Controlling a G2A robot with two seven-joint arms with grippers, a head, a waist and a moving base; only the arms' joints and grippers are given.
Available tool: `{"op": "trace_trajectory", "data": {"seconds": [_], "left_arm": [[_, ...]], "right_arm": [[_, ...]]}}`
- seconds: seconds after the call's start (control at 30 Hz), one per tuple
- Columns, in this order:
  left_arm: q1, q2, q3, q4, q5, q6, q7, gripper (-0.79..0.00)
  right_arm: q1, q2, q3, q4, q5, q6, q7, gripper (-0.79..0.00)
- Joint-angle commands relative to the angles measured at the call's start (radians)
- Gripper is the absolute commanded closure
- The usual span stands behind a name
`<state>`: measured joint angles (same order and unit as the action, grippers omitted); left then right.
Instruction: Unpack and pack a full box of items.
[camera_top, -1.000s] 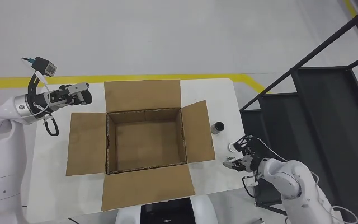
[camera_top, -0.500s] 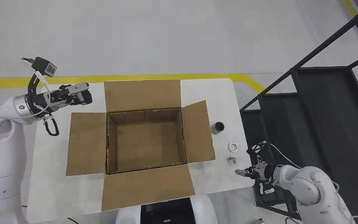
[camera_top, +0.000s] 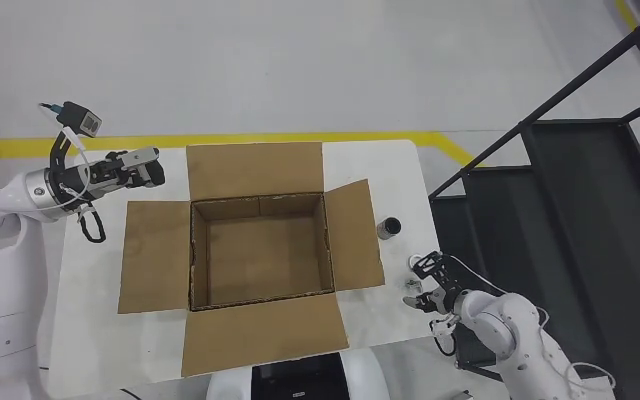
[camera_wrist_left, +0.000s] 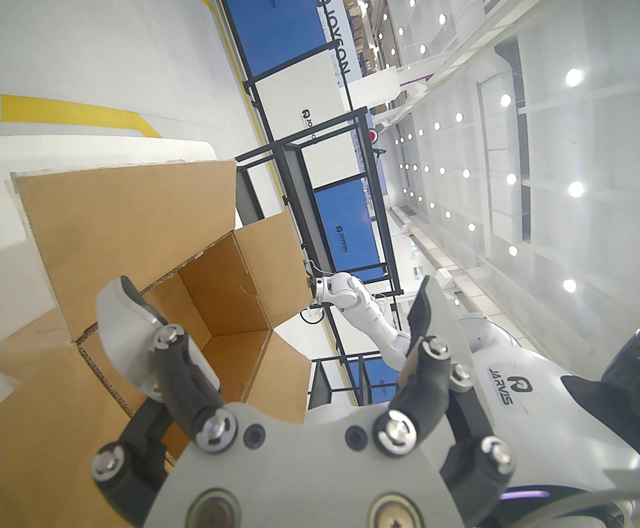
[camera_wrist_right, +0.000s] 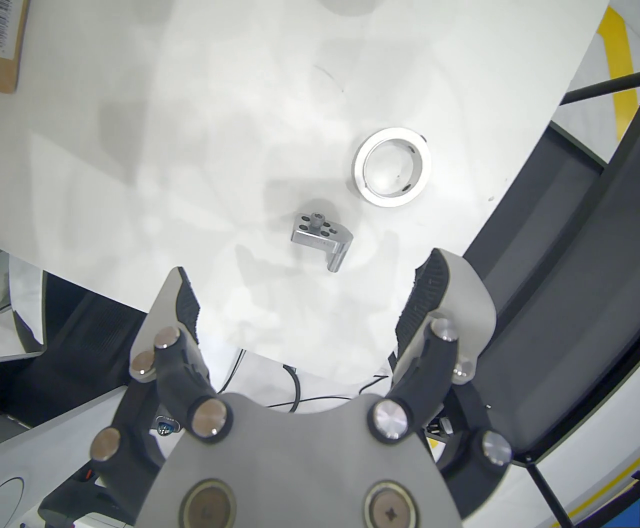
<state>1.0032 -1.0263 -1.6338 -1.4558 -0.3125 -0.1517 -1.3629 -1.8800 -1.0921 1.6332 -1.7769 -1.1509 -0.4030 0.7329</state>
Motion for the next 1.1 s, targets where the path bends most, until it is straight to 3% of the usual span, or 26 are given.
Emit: {"op": "trace_trajectory", "data": {"seconds": [0.0,0.43,0.5,0.6,0.67,0.8,0.87,1.07], "left_arm": [[0.0,0.0,0.0,0.0,0.0,0.0,0.0,-0.785],[0.0,0.0,0.0,0.0,0.0,0.0,0.0,-0.785],[0.0,0.0,0.0,0.0,0.0,0.0,0.0,-0.785],[0.0,0.0,0.0,0.0,0.0,0.0,0.0,-0.785],[0.0,0.0,0.0,0.0,0.0,0.0,0.0,-0.785],[0.0,0.0,0.0,0.0,0.0,0.0,0.0,-0.785],[0.0,0.0,0.0,0.0,0.0,0.0,0.0,-0.785],[0.0,0.0,0.0,0.0,0.0,0.0,0.0,-0.785]], "right_arm": [[0.013,0.0,-0.013,0.019,-0.004,0.002,0.004,-0.785],[0.096,0.0,-0.078,0.12,-0.003,0.009,0.006,-0.785],[0.105,0.0,-0.085,0.129,-0.009,0.014,0.005,-0.751],[0.116,0.0,-0.096,0.144,-0.014,0.019,0.006,-0.653],[0.124,-0.001,-0.107,0.157,-0.015,0.023,0.013,-0.385],[0.134,-0.002,-0.12,0.174,0.005,0.045,0.022,-0.191],[0.137,-0.002,-0.125,0.178,0.002,0.055,0.025,0.0],[0.131,0.001,-0.112,0.155,0.005,0.07,0.018,0.0]]}}
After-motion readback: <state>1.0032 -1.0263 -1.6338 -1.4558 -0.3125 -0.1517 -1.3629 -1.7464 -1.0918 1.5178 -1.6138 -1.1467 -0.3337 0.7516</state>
